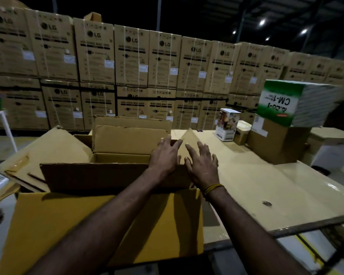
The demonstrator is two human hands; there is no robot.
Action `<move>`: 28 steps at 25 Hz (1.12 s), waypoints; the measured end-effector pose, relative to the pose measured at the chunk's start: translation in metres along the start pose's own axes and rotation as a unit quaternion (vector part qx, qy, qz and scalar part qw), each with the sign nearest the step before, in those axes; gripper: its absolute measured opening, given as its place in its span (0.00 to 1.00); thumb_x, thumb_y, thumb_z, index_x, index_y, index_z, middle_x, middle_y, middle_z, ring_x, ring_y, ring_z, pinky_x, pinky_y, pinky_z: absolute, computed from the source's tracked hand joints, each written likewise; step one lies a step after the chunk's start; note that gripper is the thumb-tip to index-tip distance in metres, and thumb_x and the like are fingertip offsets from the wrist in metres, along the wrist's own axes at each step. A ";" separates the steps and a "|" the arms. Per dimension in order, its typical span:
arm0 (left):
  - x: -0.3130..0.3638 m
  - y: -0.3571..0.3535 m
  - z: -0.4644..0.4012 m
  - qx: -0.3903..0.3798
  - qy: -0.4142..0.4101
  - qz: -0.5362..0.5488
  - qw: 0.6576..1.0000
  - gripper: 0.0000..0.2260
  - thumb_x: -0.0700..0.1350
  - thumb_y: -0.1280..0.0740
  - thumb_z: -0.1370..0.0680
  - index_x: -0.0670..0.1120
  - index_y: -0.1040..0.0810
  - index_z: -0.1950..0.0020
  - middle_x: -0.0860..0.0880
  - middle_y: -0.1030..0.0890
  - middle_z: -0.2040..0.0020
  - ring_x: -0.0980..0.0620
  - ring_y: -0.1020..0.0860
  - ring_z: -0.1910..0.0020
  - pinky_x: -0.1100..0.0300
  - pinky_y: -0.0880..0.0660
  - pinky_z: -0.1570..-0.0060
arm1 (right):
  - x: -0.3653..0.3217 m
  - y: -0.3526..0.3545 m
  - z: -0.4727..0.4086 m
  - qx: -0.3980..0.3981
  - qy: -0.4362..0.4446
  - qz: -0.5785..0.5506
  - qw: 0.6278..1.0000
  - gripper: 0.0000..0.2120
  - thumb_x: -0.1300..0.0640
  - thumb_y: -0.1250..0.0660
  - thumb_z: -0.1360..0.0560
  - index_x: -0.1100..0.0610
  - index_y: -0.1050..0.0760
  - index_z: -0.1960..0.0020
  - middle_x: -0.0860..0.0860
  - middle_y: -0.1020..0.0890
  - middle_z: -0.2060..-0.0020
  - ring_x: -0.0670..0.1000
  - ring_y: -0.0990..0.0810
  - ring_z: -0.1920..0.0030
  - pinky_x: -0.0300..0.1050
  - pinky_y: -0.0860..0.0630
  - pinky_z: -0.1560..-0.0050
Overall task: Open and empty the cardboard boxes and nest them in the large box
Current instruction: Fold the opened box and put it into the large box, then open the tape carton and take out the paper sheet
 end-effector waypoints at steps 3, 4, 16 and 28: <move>0.043 -0.020 -0.005 0.033 -0.018 0.010 0.999 0.28 0.51 0.36 0.19 0.55 0.43 0.21 0.41 0.44 0.22 0.40 0.42 0.24 0.43 0.29 0.34 | 0.051 0.003 0.016 0.032 -0.023 0.005 0.999 0.27 0.46 0.46 0.18 0.43 0.49 0.21 0.54 0.49 0.21 0.58 0.53 0.21 0.65 0.47 0.27; 0.058 -0.027 -0.007 0.042 -0.032 0.010 0.999 0.28 0.51 0.36 0.19 0.55 0.44 0.21 0.41 0.44 0.22 0.40 0.43 0.24 0.43 0.30 0.33 | 0.068 0.003 0.019 0.042 -0.033 0.009 0.999 0.27 0.46 0.45 0.18 0.43 0.49 0.21 0.55 0.49 0.21 0.59 0.53 0.21 0.66 0.47 0.27; 0.222 -0.177 -0.093 0.019 -0.085 0.045 0.995 0.31 0.52 0.38 0.19 0.55 0.50 0.20 0.40 0.52 0.20 0.37 0.52 0.21 0.43 0.38 0.28 | 0.289 -0.031 0.021 0.067 -0.183 0.055 0.979 0.37 0.49 0.37 0.22 0.45 0.54 0.20 0.59 0.53 0.21 0.64 0.56 0.21 0.69 0.46 0.28; 0.328 -0.321 -0.201 -0.037 -0.118 0.169 0.978 0.30 0.48 0.37 0.20 0.55 0.46 0.21 0.41 0.50 0.20 0.40 0.47 0.21 0.50 0.34 0.30 | 0.464 -0.074 -0.016 0.019 -0.269 0.099 0.958 0.37 0.49 0.38 0.22 0.44 0.55 0.20 0.57 0.54 0.20 0.63 0.58 0.21 0.68 0.48 0.26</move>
Point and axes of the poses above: each hand's wrist, its own z-axis away from the middle knuckle, its own y-axis out of the back of the hand, x = y × z, the point moved 6 cm from there along -z, towards the middle knuckle
